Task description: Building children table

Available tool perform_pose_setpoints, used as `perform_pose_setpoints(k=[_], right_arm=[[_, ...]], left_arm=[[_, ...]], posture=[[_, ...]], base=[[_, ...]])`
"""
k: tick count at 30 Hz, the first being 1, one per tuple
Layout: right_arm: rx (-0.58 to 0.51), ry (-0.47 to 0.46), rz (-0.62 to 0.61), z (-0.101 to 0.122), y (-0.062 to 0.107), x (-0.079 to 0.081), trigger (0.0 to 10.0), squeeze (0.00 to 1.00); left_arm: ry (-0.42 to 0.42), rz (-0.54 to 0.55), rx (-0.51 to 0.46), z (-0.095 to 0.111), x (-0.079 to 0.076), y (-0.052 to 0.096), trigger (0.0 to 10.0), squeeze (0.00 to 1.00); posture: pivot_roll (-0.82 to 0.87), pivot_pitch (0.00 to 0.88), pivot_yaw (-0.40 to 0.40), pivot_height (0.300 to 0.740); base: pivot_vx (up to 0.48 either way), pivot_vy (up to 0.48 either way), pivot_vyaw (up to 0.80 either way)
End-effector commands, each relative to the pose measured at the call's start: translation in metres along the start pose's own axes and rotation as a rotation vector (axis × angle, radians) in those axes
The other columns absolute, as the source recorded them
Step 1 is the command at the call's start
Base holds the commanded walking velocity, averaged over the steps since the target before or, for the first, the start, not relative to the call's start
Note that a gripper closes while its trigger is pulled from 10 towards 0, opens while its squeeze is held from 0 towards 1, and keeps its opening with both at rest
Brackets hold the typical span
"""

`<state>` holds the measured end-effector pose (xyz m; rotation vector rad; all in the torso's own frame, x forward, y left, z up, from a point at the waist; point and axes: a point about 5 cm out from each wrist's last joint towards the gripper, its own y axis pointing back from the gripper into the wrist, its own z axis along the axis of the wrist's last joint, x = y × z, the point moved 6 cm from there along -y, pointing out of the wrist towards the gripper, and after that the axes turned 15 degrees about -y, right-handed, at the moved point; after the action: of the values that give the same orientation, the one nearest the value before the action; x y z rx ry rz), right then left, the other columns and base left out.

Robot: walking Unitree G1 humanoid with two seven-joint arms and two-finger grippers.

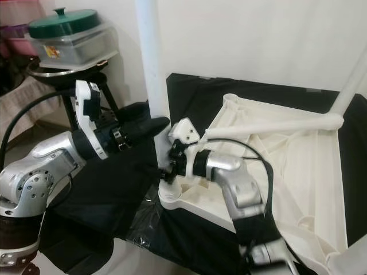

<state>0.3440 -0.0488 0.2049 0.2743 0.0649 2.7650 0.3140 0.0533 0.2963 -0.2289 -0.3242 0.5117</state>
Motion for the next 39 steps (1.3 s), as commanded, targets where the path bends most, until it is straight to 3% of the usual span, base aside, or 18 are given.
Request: perform_pose_setpoints(k=[1, 9, 11, 15, 16, 17, 18, 19, 20, 21, 24, 30, 31, 33, 34, 36, 37, 39], right_arm=[[0.009, -0.03, 0.087, -0.003, -0.006, 0.005, 0.0, 0.0], [0.034, -0.083, 0.096, -0.024, 0.004, -0.003, 0.0, 0.0], [0.038, -0.095, 0.005, -0.041, 0.009, -0.002, 0.0, 0.0], [0.042, -0.096, -0.039, -0.047, 0.011, -0.002, 0.0, 0.0], [0.045, -0.122, -0.121, -0.06, 0.011, 0.004, 0.0, 0.0], [0.026, -0.147, -0.469, -0.075, 0.009, -0.011, 0.0, 0.0], [0.026, -0.147, -0.469, -0.075, 0.009, -0.011, 0.0, 0.0], [0.034, -0.219, -0.629, -0.098, 0.007, 0.009, 0.0, 0.0], [0.034, -0.219, -0.629, -0.098, 0.007, 0.009, 0.0, 0.0], [0.042, -0.21, -0.751, -0.105, 0.013, 0.016, 0.0, 0.0], [0.049, -0.178, -0.772, -0.107, 0.014, 0.025, 0.0, 0.0], [0.046, -0.205, -0.914, -0.11, 0.049, -0.02, 0.0, 0.0], [0.055, -0.196, -0.921, -0.11, 0.051, -0.021, 10.0, 0.0], [0.064, -0.183, -0.932, -0.108, 0.055, -0.024, 10.0, 0.0], [0.042, -0.191, -0.93, -0.103, 0.06, -0.029, 10.0, 0.86], [0.042, -0.191, -0.93, -0.103, 0.06, -0.029, 10.0, 0.86], [-0.014, -0.197, -0.894, -0.085, 0.061, -0.035, 10.0, 1.0], [-0.047, -0.196, -0.844, -0.075, 0.056, -0.035, 10.0, 1.0]], left_arm=[[-0.01, 0.018, 0.023, -0.002, 0.001, 0.006, 10.0, 0.0], [0.0, 0.087, 0.151, -0.029, -0.005, 0.047, 10.0, 0.0], [0.02, 0.132, 0.238, -0.05, -0.011, 0.072, 10.0, 0.0], [0.028, 0.15, 0.27, -0.057, -0.014, 0.08, 10.0, 0.0], [0.046, 0.161, 0.314, -0.07, -0.024, 0.091, 10.0, 0.0], [0.072, 0.163, 0.358, -0.086, -0.039, 0.099, 10.0, 0.0], [0.072, 0.163, 0.358, -0.086, -0.039, 0.099, 10.0, 0.0], [0.115, 0.156, 0.389, -0.101, -0.059, 0.103, 10.0, 0.0], [0.115, 0.156, 0.389, -0.101, -0.059, 0.103, 10.0, 0.0], [0.14, 0.137, 0.42, -0.113, -0.079, 0.104, 10.0, 0.0], [0.158, 0.114, 0.443, -0.122, -0.098, 0.104, 10.0, 0.0], [0.084, 0.155, 0.463, -0.132, -0.09, 0.103, 10.0, 0.0], [0.069, 0.163, 0.468, -0.133, -0.087, 0.104, 10.0, 0.0], [0.058, 0.164, 0.471, -0.134, -0.086, 0.104, 10.0, 0.0], [0.047, 0.17, 0.471, -0.135, -0.085, 0.103, 10.0, 0.0], [0.047, 0.17, 0.471, -0.135, -0.085, 0.103, 10.0, 0.0], [0.011, 0.186, 0.47, -0.137, -0.081, 0.101, 10.0, 0.0], [-0.003, 0.193, 0.471, -0.137, -0.079, 0.1, 10.0, 0.0]], posture=[[0.08, 0.0, 0.003, 0.74], [0.08, 0.004, 0.001, 0.74], [0.07, 0.007, -0.007, 0.74], [0.07, 0.008, -0.008, 0.74], [0.08, 0.008, -0.023, 0.74], [0.08, 0.01, -0.025, 0.74], [0.08, 0.01, -0.025, 0.74], [0.07, 0.007, -0.021, 0.74], [0.07, 0.007, -0.021, 0.74], [0.07, 0.012, -0.01, 0.74], [0.07, 0.012, -0.01, 0.74], [0.04, 0.0, 0.005, 0.74], [0.04, 0.0, 0.005, 0.74], [0.04, 0.0, 0.01, 0.74], [0.04, 0.0, 0.013, 0.74], [0.04, 0.0, 0.013, 0.74], [0.03, 0.0, 0.015, 0.74], [0.03, 0.0, 0.015, 0.74]], base=[[0.0, 0.0, 0.0], [0.0, 0.0, 0.0], [0.0, 0.0, 0.0], [0.0, 0.0, 0.0], [0.0, 0.0, 0.0], [0.0, 0.0, 0.0], [0.0, 0.0, 0.0], [0.0, 0.0, 0.0], [0.0, 0.0, 0.0], [0.0, 0.0, 0.0], [0.0, 0.0, 0.0], [0.0, 0.0, 0.0], [0.0, 0.0, 0.0], [0.0, 0.0, 0.0], [0.0, 0.0, 0.0], [0.0, 0.0, 0.0], [0.0, 0.0, 0.0], [0.0, 0.0, 0.0]])
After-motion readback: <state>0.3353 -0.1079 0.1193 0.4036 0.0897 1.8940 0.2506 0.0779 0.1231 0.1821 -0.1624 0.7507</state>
